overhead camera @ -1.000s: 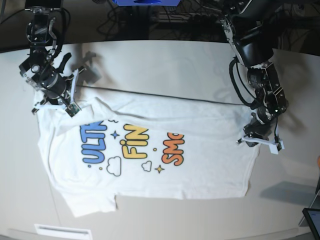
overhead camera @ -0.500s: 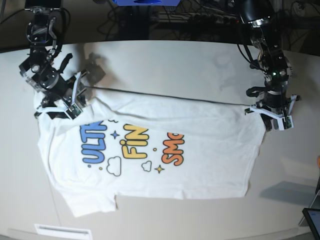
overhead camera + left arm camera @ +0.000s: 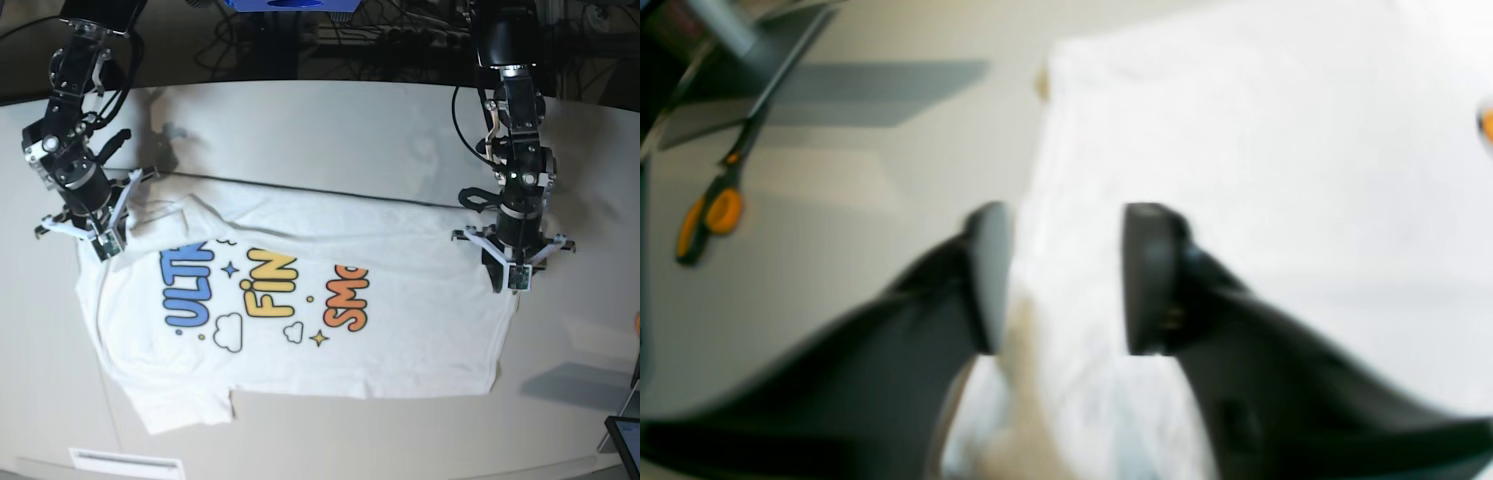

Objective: Fold the T-shirt properly
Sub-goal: 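Drag the shirt edge toward the arms to straighten it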

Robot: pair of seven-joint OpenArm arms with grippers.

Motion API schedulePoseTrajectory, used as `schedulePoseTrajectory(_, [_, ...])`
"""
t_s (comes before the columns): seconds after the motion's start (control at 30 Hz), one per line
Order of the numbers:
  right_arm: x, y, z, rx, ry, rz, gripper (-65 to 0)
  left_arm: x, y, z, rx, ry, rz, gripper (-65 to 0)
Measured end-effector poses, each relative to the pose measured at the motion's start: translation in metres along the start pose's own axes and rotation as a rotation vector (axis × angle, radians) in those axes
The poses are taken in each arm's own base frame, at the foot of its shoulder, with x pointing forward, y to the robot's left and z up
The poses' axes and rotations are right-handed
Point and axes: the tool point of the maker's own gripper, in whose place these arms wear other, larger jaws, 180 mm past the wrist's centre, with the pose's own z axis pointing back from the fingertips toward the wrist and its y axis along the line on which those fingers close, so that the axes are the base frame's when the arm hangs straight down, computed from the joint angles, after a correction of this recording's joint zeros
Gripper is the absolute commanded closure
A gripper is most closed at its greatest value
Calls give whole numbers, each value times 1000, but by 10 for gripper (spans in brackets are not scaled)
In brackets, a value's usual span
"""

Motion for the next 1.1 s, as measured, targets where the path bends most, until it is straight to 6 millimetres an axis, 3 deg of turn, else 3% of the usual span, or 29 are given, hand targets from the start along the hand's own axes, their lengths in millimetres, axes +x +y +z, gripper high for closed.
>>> schedulePoseTrajectory(0.03, [-1, 0, 0, -1, 2, -1, -16, -6, 0, 0, -2, 12, 11, 0])
schedulePoseTrajectory(0.2, [-14, 7, -6, 30, 33, -20, -3, -5, -2, -3, -14, -7, 83, 0])
schedulePoseTrajectory(0.47, [-41, 19, -23, 83, 105, -62, -3, -41, -6, -7, -19, 92, 43, 0])
schedulePoseTrajectory(0.57, [-51, 25, -28, 102, 118, -89, -3, -68, -11, -9, -30, 157, 37, 0])
schedulePoseTrajectory(0.67, [-55, 21, -29, 86, 135, -58, -3, -74, -10, -8, -26, 148, 46, 0])
schedulePoseTrajectory(1.1, [-67, 22, -23, 68, 160, -21, -3, -104, -17, 40, -40, 143, 15, 0])
